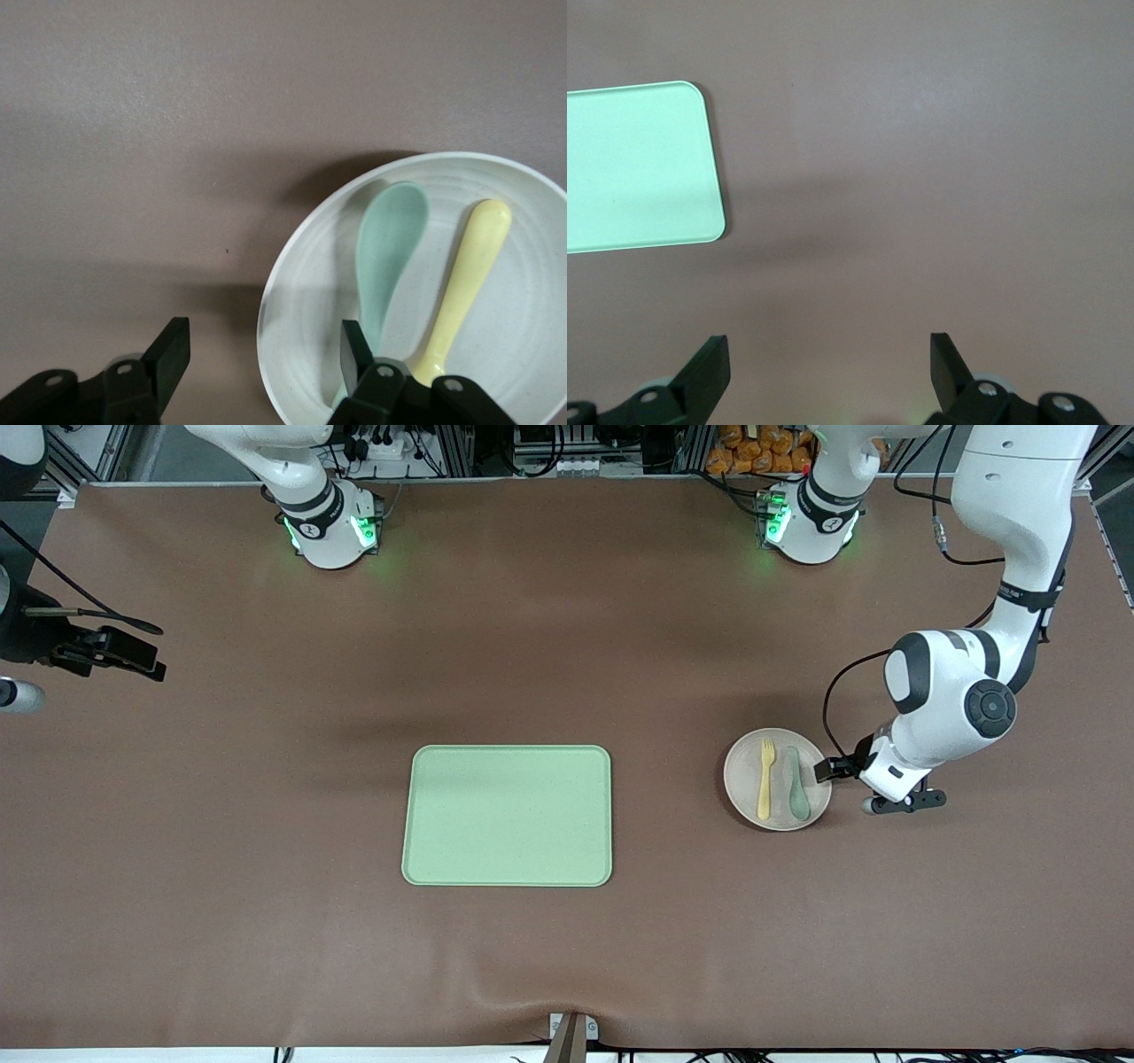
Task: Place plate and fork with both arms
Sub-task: 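Grasp the plate rim with the left gripper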
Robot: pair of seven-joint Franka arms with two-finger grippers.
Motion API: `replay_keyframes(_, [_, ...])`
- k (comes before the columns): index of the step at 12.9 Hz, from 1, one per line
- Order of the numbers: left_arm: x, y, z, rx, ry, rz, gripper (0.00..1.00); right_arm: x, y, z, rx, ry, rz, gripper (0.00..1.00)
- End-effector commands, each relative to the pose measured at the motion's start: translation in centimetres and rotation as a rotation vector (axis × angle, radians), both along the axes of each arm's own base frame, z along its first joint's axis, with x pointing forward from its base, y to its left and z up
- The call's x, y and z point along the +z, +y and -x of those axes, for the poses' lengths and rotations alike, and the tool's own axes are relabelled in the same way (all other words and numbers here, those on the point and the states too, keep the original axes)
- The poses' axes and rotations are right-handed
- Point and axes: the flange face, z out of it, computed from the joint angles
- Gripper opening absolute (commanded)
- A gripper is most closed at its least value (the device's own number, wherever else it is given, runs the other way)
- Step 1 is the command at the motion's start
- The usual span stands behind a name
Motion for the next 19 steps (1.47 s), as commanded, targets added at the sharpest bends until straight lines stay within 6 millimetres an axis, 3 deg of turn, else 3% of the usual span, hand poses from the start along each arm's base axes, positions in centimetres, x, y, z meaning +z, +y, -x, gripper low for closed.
replay_keyframes(1, [-0.6, 0.0, 0.0, 0.017, -0.003, 0.018, 0.68, 0.2, -0.7, 0.2, 0.005, 0.002, -0.02, 1.0])
replay_keyframes(6, [-1.9, 0.1, 0.1, 0.031, 0.019, 0.026, 0.54, 0.2, -0.7, 0.2, 0.005, 0.002, -0.02, 1.0])
replay_keyframes(13, [-3.1, 0.1, 0.2, 0.054, 0.039, 0.043, 0.26, 0.1, -0.7, 0.2, 0.008, 0.008, -0.021, 1.0])
replay_keyframes(15, [-2.8, 0.1, -0.2, 0.057, 0.03, 0.044, 0.0, 0.1, -0.7, 0.2, 0.006, 0.008, -0.021, 1.0])
replay_keyframes(19, [-1.7, -0.6, -1.4, 0.064, 0.005, 0.065, 0.0, 0.1, -0.6, 0.2, 0.006, 0.008, -0.031, 1.0])
